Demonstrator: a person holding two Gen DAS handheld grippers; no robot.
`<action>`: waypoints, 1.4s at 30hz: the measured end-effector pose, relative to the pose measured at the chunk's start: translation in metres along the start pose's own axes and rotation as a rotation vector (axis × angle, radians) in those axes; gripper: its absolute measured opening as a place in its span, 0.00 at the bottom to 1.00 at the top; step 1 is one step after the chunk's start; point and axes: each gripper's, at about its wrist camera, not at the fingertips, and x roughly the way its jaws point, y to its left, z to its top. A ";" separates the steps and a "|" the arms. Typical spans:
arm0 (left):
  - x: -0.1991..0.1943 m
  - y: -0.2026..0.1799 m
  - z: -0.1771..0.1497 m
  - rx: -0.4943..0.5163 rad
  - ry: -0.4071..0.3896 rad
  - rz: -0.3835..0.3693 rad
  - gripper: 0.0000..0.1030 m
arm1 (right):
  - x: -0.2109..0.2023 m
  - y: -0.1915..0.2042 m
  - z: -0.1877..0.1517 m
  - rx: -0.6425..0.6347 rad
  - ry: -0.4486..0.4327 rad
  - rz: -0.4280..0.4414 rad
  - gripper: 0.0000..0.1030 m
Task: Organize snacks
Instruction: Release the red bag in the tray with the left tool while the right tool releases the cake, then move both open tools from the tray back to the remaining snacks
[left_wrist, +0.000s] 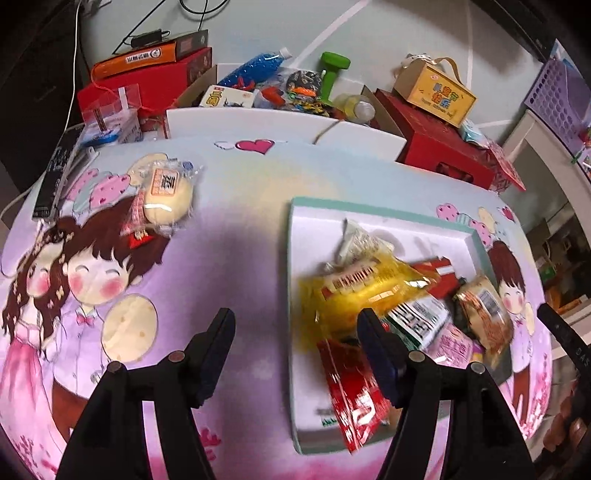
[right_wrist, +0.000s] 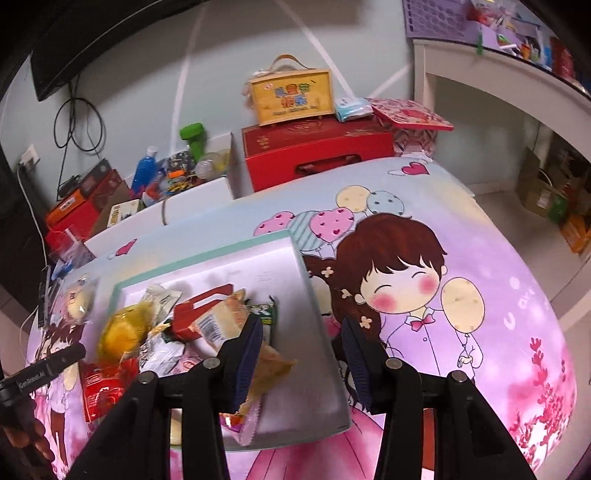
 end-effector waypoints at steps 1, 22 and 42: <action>0.001 0.000 0.003 0.006 -0.008 0.009 0.67 | 0.001 0.000 0.000 0.002 0.003 0.006 0.47; 0.004 0.056 0.039 -0.096 -0.185 0.136 0.98 | 0.028 0.045 0.003 -0.056 -0.008 0.074 1.00; -0.019 0.138 0.051 -0.239 -0.263 0.106 0.98 | 0.015 0.138 0.004 -0.174 -0.086 0.181 1.00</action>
